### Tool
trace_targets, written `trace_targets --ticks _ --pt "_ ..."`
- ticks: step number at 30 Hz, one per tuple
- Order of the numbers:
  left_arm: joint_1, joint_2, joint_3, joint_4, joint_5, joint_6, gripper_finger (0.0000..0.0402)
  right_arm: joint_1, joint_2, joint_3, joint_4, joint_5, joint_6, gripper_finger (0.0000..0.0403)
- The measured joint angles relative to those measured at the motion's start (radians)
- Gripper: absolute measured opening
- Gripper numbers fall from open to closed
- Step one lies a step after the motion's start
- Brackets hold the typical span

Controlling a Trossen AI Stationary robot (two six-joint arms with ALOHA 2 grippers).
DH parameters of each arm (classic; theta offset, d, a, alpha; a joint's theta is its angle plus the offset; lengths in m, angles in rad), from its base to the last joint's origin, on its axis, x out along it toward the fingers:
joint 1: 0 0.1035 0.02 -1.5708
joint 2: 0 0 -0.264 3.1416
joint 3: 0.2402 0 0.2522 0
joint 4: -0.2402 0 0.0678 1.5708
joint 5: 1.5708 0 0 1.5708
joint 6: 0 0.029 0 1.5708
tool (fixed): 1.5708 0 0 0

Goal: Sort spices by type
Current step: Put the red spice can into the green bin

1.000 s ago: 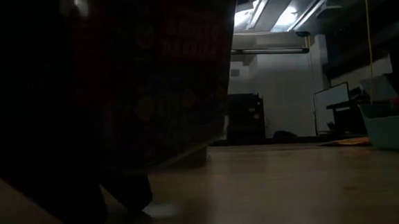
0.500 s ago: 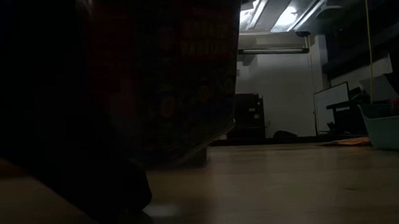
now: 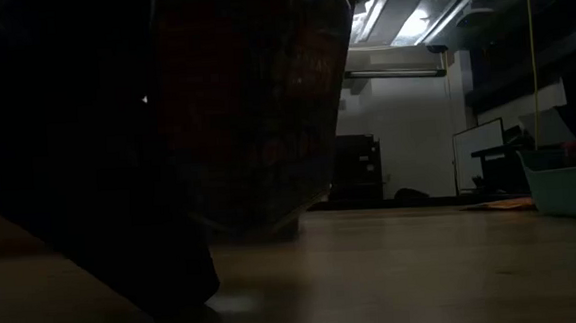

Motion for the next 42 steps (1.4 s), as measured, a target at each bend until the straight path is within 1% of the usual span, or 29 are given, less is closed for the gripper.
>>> trace_targets --ticks 6,12,16,20,23,29,34,42 --pt "-0.005 0.0 0.0 0.0 0.0 0.004 0.0056 0.0 0.0 0.0 0.001 0.002 0.002 0.001" --pt "-0.012 0.0 0.0 -0.005 -0.001 0.044 0.0056 0.0 0.0 0.001 0.007 0.0 0.002 0.001" --pt "-0.012 -0.024 0.001 -0.059 0.012 0.026 0.0056 0.0 0.001 0.002 0.009 -0.001 0.002 0.001" --pt "-0.015 -0.057 -0.002 -0.133 0.019 0.037 0.0056 -0.003 0.005 -0.004 -0.029 -0.005 0.002 0.001" --pt "-0.022 -0.067 0.0 -0.128 0.017 0.042 0.0056 -0.005 0.01 -0.003 -0.017 -0.031 0.003 0.001" --pt "-0.029 -0.069 0.001 -0.142 -0.008 0.041 0.0056 -0.025 0.01 -0.004 -0.004 -0.035 0.001 0.001" --pt "-0.033 -0.077 0.001 -0.19 0.007 0.042 0.0056 -0.044 0.011 -0.004 -0.001 -0.088 -0.008 0.001" --pt "-0.051 -0.11 0.0 -0.243 0.016 0.072 0.0056 -0.045 0.01 0.001 0.025 -0.083 -0.016 0.001"
